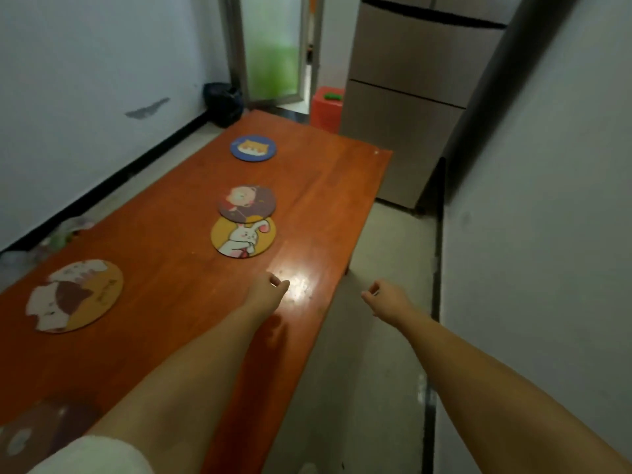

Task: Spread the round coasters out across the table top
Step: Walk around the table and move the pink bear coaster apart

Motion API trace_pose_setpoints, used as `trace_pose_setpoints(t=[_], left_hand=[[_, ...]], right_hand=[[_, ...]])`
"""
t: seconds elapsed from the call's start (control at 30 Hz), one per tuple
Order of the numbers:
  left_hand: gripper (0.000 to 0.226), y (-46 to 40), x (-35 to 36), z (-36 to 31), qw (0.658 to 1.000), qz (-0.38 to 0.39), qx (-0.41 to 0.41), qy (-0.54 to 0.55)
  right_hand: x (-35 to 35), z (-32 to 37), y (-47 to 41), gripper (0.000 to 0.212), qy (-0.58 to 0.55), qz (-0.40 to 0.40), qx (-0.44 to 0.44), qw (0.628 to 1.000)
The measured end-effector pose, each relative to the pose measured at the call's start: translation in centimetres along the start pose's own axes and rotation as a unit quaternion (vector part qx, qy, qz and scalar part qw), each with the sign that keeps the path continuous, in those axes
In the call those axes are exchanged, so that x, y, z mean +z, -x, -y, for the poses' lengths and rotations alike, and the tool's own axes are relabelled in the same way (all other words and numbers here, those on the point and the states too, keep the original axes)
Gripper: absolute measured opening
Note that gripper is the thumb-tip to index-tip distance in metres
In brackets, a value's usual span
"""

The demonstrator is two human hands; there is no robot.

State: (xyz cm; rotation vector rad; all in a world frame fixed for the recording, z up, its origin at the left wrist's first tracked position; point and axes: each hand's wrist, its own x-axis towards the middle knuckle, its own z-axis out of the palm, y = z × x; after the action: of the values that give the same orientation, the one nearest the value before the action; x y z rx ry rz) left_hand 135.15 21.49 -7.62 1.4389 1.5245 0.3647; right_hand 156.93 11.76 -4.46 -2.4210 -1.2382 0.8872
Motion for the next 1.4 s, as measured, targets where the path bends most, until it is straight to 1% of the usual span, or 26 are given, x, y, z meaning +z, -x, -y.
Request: trace_pose_setpoints(t=[0.07, 0.13, 0.2, 0.27, 0.37, 0.5, 0.63, 0.7, 0.73, 0.77, 0.8, 0.83, 0.87, 0.9, 0.93, 0.97, 1.0, 1.07, 1.1, 1.13, 1.2, 1.27, 1.4], left_hand=[[0.029, -1.2, -1.7, -0.1, 0.999, -0.022, -0.019, 0.024], [0.024, -2.5, -3.2, 0.2, 0.998, -0.053, -0.039, 0.025], [0.02, -3.9, -4.6, 0.4, 0.994, -0.084, -0.064, 0.025], [0.024, -5.5, -5.7, 0.3, 0.989, -0.112, -0.089, 0.029], [0.033, -8.5, -7.0, -0.6, 0.98, -0.155, -0.118, 0.03], [0.033, -13.1, -7.6, -2.8, 0.971, -0.179, -0.15, 0.048], [0.014, -17.4, -7.4, -4.8, 0.958, -0.191, -0.195, 0.084], [0.006, -19.1, -7.3, -5.2, 0.949, -0.207, -0.216, 0.096], [0.008, -19.9, -7.3, -5.2, 0.942, -0.219, -0.234, 0.104], [0.014, -20.6, -7.3, -5.0, 0.932, -0.23, -0.255, 0.111], [0.023, -21.2, -7.4, -4.9, 0.923, -0.241, -0.276, 0.115], [0.034, -21.7, -7.4, -4.8, 0.914, -0.254, -0.295, 0.117], [0.042, -22.0, -7.5, -4.9, 0.904, -0.264, -0.313, 0.122], [0.046, -22.5, -7.6, -5.0, 0.896, -0.271, -0.327, 0.132], [0.048, -22.8, -7.7, -5.2, 0.889, -0.274, -0.336, 0.146], [0.048, -23.1, -7.7, -5.3, 0.884, -0.274, -0.34, 0.166], [0.048, -23.4, -7.7, -5.5, 0.88, -0.271, -0.343, 0.187], [0.05, -23.6, -7.5, -5.7, 0.875, -0.269, -0.34, 0.215], [0.05, -23.7, -7.4, -5.7, 0.871, -0.272, -0.337, 0.231], [0.047, -23.5, -7.2, -5.8, 0.864, -0.273, -0.339, 0.252], [0.04, -23.2, -7.0, -5.8, 0.853, -0.275, -0.336, 0.291], [0.036, -22.6, -6.8, -5.5, 0.845, -0.279, -0.326, 0.319], [0.02, -20.2, -7.1, -5.5, 0.822, -0.319, -0.308, 0.358]], right_hand=[[0.5, 2.8, -2.6, 0.027, 0.007, 0.023, -0.033, 0.999], [1.1, 5.5, -5.1, 0.021, 0.025, 0.05, -0.066, 0.996], [1.7, 7.9, -7.8, 0.025, 0.033, 0.074, -0.088, 0.993], [2.1, 9.9, -10.6, 0.031, 0.032, 0.093, -0.113, 0.989], [2.6, 12.6, -15.3, 0.031, 0.026, 0.125, -0.148, 0.981], [2.4, 16.3, -22.0, 0.021, 0.047, 0.148, -0.175, 0.972], [2.3, 20.1, -28.3, 0.022, 0.089, 0.163, -0.198, 0.963], [2.8, 21.7, -30.7, 0.029, 0.109, 0.169, -0.209, 0.957], [3.1, 22.5, -31.7, 0.033, 0.114, 0.175, -0.213, 0.954], [3.5, 23.2, -32.5, 0.033, 0.116, 0.181, -0.213, 0.953], [3.9, 23.7, -33.3, 0.027, 0.118, 0.187, -0.215, 0.951], [4.4, 24.1, -34.1, 0.025, 0.114, 0.189, -0.213, 0.952], [5.0, 24.4, -34.9, 0.031, 0.11, 0.188, -0.208, 0.953], [5.4, 24.6, -35.4, 0.034, 0.112, 0.191, -0.204, 0.954], [5.7, 24.8, -35.7, 0.031, 0.112, 0.196, -0.2, 0.953], [6.0, 24.9, -36.0, 0.025, 0.112, 0.2, -0.191, 0.955], [6.3, 25.1, -36.3, 0.023, 0.105, 0.199, -0.179, 0.958], [6.7, 25.2, -37.1, 0.038, 0.085, 0.203, -0.156, 0.963], [6.6, 25.1, -37.3, 0.041, 0.074, 0.21, -0.15, 0.963], [6.4, 25.1, -37.4, 0.039, 0.062, 0.216, -0.149, 0.963], [5.9, 25.2, -37.1, 0.037, 0.031, 0.227, -0.155, 0.961], [5.4, 25.4, -36.5, 0.041, 0.011, 0.244, -0.164, 0.956], [4.7, 26.1, -34.2, 0.042, -0.011, 0.261, -0.194, 0.945]])
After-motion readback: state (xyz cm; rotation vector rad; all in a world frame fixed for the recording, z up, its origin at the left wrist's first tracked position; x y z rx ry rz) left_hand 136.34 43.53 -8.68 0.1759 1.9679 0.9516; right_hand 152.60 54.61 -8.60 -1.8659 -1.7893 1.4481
